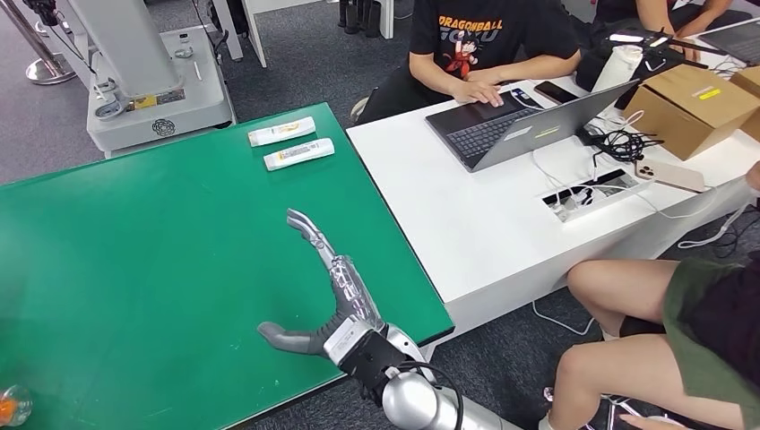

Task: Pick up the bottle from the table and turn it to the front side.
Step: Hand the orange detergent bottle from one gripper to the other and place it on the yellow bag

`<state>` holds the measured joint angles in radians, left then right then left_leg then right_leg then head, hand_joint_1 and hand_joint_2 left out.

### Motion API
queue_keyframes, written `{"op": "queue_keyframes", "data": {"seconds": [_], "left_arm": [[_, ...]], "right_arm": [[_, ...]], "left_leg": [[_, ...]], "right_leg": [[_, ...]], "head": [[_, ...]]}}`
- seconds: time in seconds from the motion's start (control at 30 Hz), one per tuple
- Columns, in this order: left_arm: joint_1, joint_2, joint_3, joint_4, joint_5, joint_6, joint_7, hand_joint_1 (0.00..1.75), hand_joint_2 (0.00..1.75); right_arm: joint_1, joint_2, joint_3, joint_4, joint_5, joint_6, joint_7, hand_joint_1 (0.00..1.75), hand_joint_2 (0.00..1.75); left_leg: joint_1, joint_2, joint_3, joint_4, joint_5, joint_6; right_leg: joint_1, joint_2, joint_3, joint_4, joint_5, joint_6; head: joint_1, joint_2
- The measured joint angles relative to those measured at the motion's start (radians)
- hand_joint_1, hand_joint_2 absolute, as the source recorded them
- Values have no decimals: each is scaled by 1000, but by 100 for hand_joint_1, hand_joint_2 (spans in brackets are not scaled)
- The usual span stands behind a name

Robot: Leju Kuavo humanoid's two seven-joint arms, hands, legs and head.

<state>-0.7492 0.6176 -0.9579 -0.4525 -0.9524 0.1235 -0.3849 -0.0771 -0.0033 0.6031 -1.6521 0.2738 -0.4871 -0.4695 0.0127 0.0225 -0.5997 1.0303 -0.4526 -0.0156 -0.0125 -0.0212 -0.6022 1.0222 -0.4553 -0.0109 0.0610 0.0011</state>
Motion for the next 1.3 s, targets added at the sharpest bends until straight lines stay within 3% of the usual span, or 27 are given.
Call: {"op": "queue_keyframes", "data": {"seconds": [0.2,0.33,0.4,0.53,0.7,0.8,0.9,1.0,1.1,1.17,1.23,1.3], "left_arm": [[-1,6,29,-2,5,2,0,0,175],[2,58,86,-59,39,-37,-12,0,175],[-11,97,119,-102,65,-150,-21,0,175],[-80,202,133,-219,135,-473,-24,0,175],[-133,295,132,-339,205,-558,15,0,175],[-172,337,121,-407,278,-694,69,0,175],[-228,368,105,-470,394,-819,116,0,175],[-270,391,92,-536,588,-876,164,0,175],[-292,414,81,-606,785,-895,196,0,175],[-290,423,80,-646,881,-858,179,0,175],[-247,409,103,-680,1015,-726,96,0,175],[-160,347,176,-699,1105,-534,-15,0,175]], "right_arm": [[-5,5,0,0,1,6,3,0,175],[-4,5,0,0,5,15,1,0,175],[-2,7,-1,0,6,19,-3,0,175],[1,16,-8,1,6,23,-17,0,175],[7,24,-20,-1,6,23,-21,0,175],[19,24,-31,-13,7,22,-21,0,175],[30,24,-43,-28,15,26,-20,0,175],[38,24,-54,-37,16,37,-25,0,175],[40,24,-59,-40,2,41,-33,0,175],[40,24,-63,-41,-8,45,-39,0,175],[39,24,-67,-43,-22,51,-49,0,175],[38,24,-70,-45,-30,54,-54,0,175]], "left_leg": [[0,1,0,0,0,0],[1,3,-1,0,0,-1],[2,3,-1,0,0,-1],[6,3,-4,1,0,-1],[6,3,-4,1,0,-1],[6,2,-4,1,0,-1],[6,1,-5,1,0,-1],[6,2,-5,1,0,-1],[6,2,-5,1,0,-1],[6,2,-4,1,0,-1],[4,1,-4,1,0,-1],[2,0,-2,0,0,-1]], "right_leg": [[0,1,-1,0,0,0],[1,3,-2,0,0,-1],[1,3,-3,0,0,-1],[5,3,-4,0,1,-2],[6,3,-4,0,1,-2],[6,3,-5,-1,1,-2],[6,2,-4,-1,1,-2],[6,2,-4,-1,1,-2],[6,2,-4,-1,1,-2],[6,2,-5,-1,1,-2],[5,2,-5,-1,1,-2],[2,0,-4,-2,1,-1]], "head": [[0,0],[0,0],[0,0],[0,0],[0,0],[0,0],[0,0],[0,0],[0,0],[0,0],[0,0],[1,0]]}}
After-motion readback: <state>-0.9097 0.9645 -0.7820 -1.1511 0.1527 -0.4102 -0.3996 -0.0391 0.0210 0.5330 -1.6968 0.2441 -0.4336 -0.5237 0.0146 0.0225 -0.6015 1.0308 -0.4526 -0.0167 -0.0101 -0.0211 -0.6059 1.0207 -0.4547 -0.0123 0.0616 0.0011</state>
